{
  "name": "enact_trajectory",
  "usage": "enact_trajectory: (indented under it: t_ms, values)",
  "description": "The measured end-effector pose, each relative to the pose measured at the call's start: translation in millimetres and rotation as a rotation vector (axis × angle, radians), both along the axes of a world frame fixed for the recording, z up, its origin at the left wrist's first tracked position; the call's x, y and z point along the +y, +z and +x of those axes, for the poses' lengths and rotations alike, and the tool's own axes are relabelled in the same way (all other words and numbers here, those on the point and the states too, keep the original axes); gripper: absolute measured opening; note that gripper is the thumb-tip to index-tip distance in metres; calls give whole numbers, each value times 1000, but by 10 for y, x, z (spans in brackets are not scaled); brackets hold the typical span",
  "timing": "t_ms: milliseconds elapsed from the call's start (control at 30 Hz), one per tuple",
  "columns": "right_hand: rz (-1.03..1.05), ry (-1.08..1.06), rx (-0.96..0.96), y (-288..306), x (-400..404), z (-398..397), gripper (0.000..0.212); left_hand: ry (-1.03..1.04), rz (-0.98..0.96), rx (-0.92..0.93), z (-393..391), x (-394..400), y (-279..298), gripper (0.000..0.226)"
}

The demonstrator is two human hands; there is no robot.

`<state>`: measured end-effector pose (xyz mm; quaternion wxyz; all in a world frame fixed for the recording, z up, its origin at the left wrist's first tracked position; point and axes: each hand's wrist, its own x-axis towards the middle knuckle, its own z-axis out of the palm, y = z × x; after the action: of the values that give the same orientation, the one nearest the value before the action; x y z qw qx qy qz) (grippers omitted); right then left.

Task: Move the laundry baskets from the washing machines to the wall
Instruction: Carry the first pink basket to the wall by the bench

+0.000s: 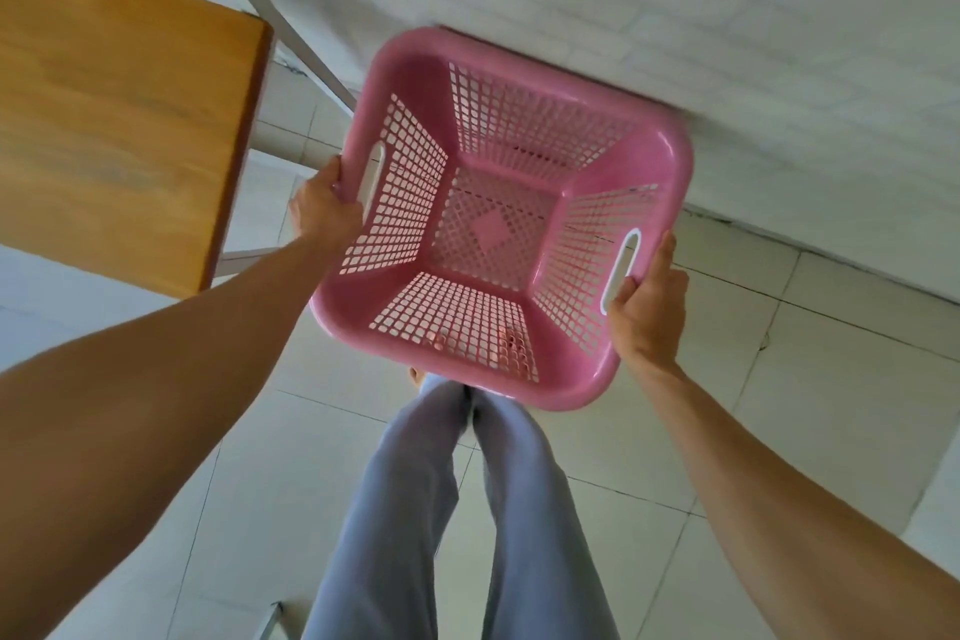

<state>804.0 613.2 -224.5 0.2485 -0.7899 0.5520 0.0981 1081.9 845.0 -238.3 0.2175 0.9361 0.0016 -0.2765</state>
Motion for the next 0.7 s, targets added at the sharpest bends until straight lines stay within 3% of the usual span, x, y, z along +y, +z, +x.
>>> enact_trajectory:
  t_ms: [200, 367, 433, 700]
  values:
    - [62, 38, 132, 100, -69, 33, 74, -132, 80, 30, -36, -19, 141, 39]
    - [142, 102, 165, 487, 82, -183, 38, -173, 151, 69, -328, -41, 660, 50]
    - [158, 96, 155, 756, 256, -328, 34, -235, 130, 70, -540, -28, 892, 46]
    - [128, 76, -88, 1835, 876, -716, 54, -534, -17, 129, -1417, -26, 1939, 27]
